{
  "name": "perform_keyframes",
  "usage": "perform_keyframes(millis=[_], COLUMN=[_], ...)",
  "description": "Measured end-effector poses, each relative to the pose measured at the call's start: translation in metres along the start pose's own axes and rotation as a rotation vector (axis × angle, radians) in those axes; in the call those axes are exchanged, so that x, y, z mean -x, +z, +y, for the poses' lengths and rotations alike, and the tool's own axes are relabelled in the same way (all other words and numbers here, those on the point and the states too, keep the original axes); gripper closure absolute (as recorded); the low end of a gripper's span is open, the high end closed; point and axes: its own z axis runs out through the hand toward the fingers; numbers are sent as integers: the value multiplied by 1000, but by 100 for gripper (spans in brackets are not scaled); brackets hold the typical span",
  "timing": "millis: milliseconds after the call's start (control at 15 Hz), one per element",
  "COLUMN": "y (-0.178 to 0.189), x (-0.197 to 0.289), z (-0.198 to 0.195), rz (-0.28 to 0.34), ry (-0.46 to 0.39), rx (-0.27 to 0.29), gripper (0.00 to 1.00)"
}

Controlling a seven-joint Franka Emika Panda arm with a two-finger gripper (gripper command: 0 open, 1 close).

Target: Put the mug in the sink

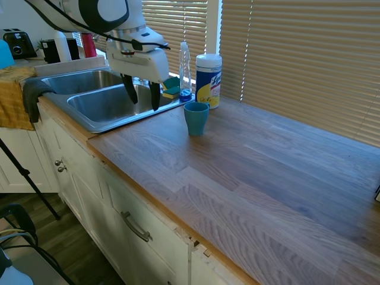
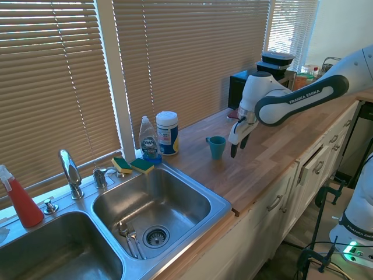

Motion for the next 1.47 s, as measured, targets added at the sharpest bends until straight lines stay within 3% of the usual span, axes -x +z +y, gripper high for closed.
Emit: perform_keyframes(millis=[267, 600, 667, 867, 1467], y=[10, 73, 87, 109, 111], x=[-47, -90, -94, -98, -95], z=[-37, -69, -74, -77, -79], rz=[41, 30, 23, 12, 3], ry=[75, 138, 139, 139, 136], rx=[-19, 24, 35, 60, 79], gripper=[0, 0, 100, 100, 100])
